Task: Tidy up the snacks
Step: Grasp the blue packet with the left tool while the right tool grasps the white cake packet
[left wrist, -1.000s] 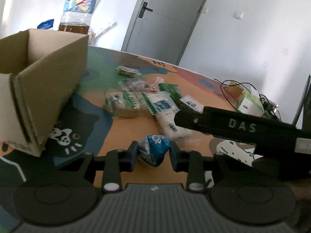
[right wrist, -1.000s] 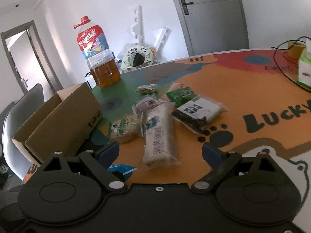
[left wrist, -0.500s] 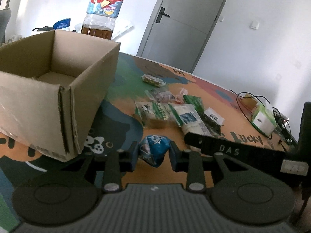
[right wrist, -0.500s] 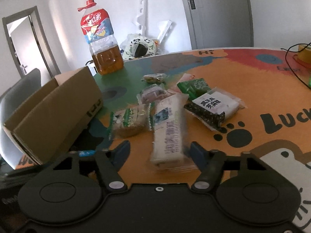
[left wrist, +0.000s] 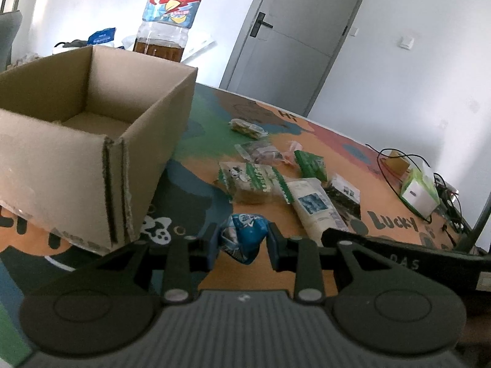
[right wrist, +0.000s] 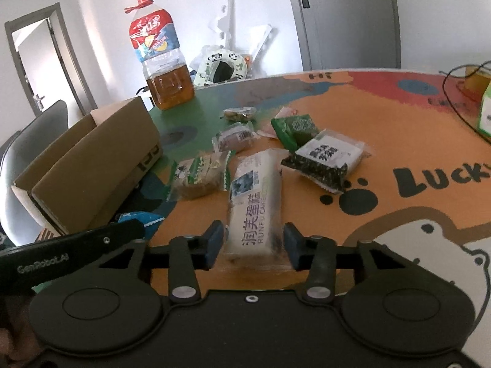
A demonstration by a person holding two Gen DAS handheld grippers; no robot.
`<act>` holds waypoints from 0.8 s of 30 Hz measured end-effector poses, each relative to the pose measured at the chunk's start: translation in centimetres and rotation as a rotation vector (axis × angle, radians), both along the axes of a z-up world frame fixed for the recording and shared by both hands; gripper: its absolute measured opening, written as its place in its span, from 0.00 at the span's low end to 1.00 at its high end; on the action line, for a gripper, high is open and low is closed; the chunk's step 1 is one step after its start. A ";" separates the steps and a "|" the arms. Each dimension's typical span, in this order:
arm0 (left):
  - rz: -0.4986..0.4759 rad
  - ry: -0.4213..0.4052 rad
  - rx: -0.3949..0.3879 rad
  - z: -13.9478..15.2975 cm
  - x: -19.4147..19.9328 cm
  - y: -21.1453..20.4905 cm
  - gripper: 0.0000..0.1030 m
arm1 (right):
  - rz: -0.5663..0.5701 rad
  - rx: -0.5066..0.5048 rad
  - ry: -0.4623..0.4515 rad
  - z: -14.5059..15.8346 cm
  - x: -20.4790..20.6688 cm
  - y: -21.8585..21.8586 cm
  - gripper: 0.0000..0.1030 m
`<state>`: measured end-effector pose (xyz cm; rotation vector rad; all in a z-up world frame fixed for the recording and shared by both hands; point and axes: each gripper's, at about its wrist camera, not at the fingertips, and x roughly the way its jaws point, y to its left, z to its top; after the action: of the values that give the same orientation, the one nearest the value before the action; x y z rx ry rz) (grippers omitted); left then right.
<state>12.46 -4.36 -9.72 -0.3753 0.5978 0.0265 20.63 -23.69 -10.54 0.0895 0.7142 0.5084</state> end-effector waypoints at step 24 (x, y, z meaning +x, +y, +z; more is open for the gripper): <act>0.010 -0.062 0.006 1.8 -1.0 0.4 0.31 | 0.006 -0.072 -0.084 0.7 -0.1 1.9 0.30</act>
<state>11.42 -3.95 -7.91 -0.3715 0.5342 0.0259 20.55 -21.76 -9.80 -0.0013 0.6505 0.4894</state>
